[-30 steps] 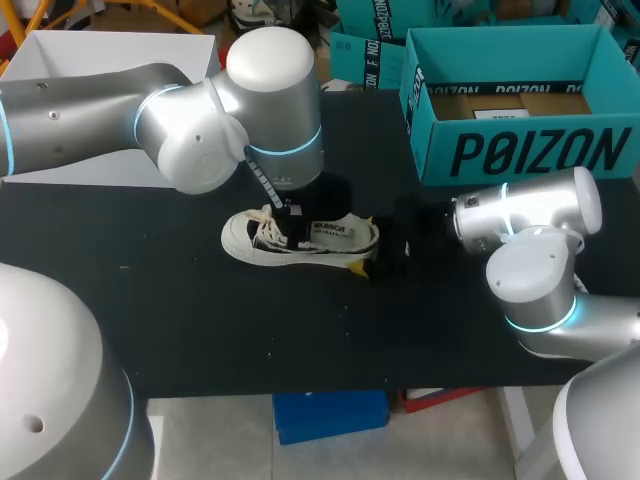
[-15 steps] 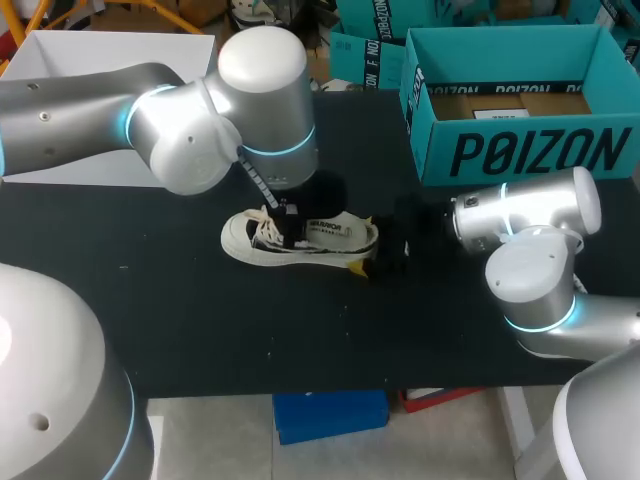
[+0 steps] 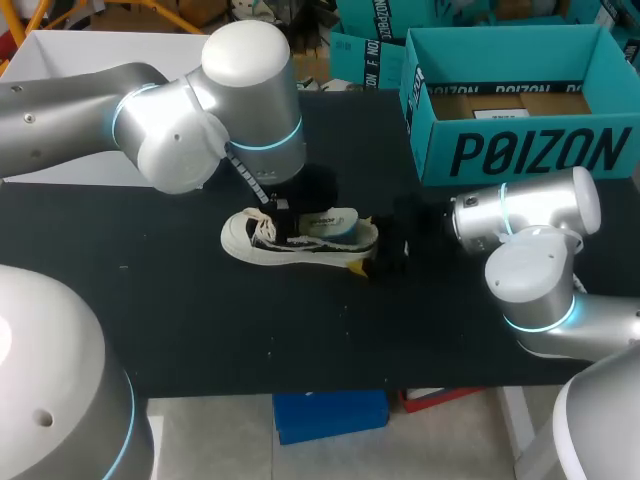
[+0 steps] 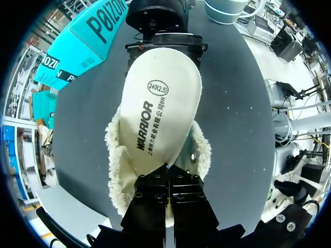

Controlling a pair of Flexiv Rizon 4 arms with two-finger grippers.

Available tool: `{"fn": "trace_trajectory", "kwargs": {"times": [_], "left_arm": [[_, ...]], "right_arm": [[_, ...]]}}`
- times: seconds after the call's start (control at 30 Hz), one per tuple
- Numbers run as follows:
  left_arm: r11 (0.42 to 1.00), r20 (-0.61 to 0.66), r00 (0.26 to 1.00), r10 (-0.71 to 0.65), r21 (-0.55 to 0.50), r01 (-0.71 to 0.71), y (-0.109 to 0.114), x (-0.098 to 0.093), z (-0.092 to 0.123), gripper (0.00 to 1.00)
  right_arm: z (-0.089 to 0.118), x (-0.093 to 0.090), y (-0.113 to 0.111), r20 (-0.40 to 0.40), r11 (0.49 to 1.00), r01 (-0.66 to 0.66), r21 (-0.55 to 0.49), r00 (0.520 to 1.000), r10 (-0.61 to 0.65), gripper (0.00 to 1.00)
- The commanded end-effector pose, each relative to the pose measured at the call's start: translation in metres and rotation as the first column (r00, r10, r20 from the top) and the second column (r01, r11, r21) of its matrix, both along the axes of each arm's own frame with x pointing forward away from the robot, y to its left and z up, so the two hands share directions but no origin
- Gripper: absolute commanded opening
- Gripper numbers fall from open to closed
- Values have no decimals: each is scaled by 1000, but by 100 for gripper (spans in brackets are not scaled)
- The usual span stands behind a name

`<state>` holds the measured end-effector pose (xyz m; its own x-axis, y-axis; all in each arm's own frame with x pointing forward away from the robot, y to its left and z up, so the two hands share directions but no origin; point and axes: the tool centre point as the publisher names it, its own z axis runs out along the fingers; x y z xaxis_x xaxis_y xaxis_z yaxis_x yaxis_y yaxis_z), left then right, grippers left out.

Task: Take the shoe out of the shoebox, open the shoe tongue, remove and reinsert the insole, then place the shoe into the shoebox

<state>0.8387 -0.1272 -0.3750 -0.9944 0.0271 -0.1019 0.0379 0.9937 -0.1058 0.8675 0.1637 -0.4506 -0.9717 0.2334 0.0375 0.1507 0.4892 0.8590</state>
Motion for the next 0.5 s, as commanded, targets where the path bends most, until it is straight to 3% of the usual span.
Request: {"fn": "trace_trajectory", "kwargs": {"times": [0.03,0.2,0.23,0.27,0.3,0.33,0.37,0.5], "left_arm": [[1000,0,1000,-7,-7,7,6,-2,-1,0],[1000,-23,999,-25,-2,25,-3,-1,-6,0],[1000,-27,999,-28,-2,28,-6,0,-6,5],[999,-30,999,-32,-4,32,-8,0,-6,35],[999,-31,999,-37,-6,36,-11,0,-5,56],[999,-31,999,-43,-9,43,-14,-1,-4,95],[999,-28,998,-51,-10,50,-17,-2,-3,100],[996,-1,997,-83,-12,83,-32,-6,6,100]], "right_arm": [[-6,4,0,-2,1000,4,-4,1000,-4,0],[-6,4,0,-2,1000,4,-4,1000,-4,0],[-6,4,0,-2,1000,4,-4,1000,-4,0],[-6,4,0,-2,1000,4,-4,1000,-4,0],[-6,4,0,-2,1000,4,-4,1000,-4,0],[-6,4,0,-2,1000,4,-4,1000,-4,0],[-6,4,0,-2,1000,4,-4,1000,-4,0],[-6,4,0,-2,1000,4,-4,1000,-4,0]]}}
